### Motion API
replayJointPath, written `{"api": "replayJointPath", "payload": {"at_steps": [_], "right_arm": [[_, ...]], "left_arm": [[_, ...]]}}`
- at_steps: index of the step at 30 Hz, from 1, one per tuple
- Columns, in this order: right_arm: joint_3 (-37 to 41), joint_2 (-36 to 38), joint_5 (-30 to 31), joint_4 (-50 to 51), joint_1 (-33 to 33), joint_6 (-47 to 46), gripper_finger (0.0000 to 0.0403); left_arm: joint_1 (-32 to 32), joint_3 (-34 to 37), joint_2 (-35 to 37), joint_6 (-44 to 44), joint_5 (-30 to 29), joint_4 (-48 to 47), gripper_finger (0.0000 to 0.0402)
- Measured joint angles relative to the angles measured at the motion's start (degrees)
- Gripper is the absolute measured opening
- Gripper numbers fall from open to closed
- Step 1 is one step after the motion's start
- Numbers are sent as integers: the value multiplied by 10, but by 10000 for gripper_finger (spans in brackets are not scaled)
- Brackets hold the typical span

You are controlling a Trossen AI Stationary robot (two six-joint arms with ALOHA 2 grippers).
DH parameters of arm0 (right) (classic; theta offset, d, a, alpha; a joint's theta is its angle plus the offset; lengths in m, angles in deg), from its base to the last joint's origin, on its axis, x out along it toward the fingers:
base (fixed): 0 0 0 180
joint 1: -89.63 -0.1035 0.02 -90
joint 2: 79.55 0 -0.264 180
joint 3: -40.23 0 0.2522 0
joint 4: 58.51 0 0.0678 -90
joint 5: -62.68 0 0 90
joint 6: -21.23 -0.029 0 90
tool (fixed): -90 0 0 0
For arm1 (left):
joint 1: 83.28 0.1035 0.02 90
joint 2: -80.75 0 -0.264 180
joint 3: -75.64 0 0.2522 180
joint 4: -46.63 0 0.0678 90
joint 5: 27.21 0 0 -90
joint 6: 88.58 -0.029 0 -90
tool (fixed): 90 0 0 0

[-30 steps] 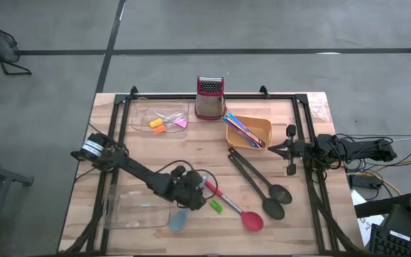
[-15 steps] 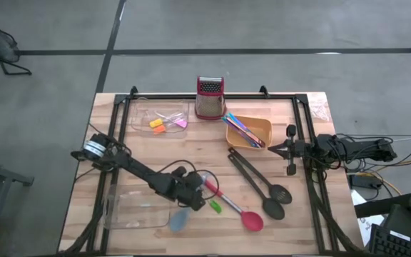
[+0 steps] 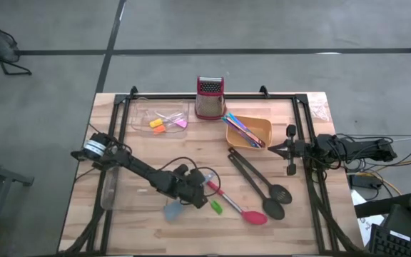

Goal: Pick & Place Kitchen Items
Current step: Put the blue spoon into the bottom transparent bin

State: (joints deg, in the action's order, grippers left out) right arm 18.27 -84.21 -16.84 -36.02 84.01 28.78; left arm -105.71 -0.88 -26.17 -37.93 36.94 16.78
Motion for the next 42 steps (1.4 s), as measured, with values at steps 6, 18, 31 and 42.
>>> {"api": "replayJointPath", "payload": {"at_steps": [6,18,31,42], "right_arm": [[0,0,0,0,0,0,9],[0,0,0,0,0,0,9],[0,0,0,0,0,0,9],[0,0,0,0,0,0,9]], "left_arm": [[1,-3,2,-15,3,-3,97],[1,-98,2,-143,30,-6,94],[-1,-309,2,-280,132,-176,92],[-45,-405,23,-261,-27,-479,90]]}}
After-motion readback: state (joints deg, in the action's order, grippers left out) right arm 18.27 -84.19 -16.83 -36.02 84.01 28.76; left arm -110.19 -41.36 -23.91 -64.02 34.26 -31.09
